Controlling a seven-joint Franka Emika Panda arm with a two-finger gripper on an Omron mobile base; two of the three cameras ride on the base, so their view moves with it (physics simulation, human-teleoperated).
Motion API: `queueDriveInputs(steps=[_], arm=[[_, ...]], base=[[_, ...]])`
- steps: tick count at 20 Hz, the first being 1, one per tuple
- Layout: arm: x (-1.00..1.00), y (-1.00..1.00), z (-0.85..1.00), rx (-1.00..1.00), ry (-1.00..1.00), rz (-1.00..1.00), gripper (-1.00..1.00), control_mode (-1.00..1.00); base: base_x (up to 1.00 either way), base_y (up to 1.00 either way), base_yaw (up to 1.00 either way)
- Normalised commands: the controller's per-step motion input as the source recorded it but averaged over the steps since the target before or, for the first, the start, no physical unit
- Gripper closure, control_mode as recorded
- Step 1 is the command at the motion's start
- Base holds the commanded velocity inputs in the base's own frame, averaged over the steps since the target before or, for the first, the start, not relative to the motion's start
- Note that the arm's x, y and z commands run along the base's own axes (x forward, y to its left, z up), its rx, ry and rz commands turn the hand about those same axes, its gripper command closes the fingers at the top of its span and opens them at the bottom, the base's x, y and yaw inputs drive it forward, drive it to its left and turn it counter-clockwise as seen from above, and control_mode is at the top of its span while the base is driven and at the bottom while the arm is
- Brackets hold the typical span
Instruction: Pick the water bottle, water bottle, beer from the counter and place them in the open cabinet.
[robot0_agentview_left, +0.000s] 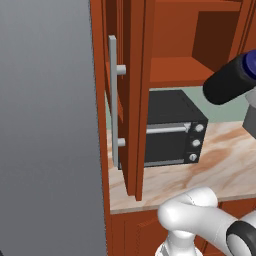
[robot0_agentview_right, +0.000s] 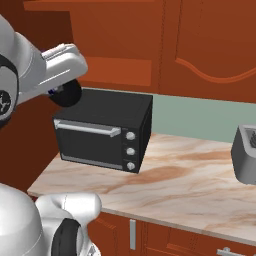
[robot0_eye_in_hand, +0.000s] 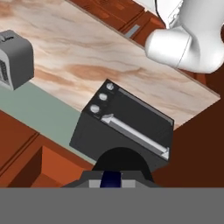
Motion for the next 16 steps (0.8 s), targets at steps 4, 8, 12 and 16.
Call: queueDriveInputs(steps=[4,8,12,16], arm=[[0.13,-0.07,0.00,0.03,-0.06,-0.04,1.00,-1.00],[0.19,0.00,0.00,0.02,0.00,-0.05,1.00,-1.00],[0.27,0.00,0.00,0.02,0.00,-0.05,1.00,-1.00],[0.26,0.00,0.06,0.05,0.06,-0.06,1.00,-1.00]], base=[[0.00,0.00,0.00],[0.00,0.00,0.00],[0.00,0.00,0.00],[0.00,0.00,0.00]])
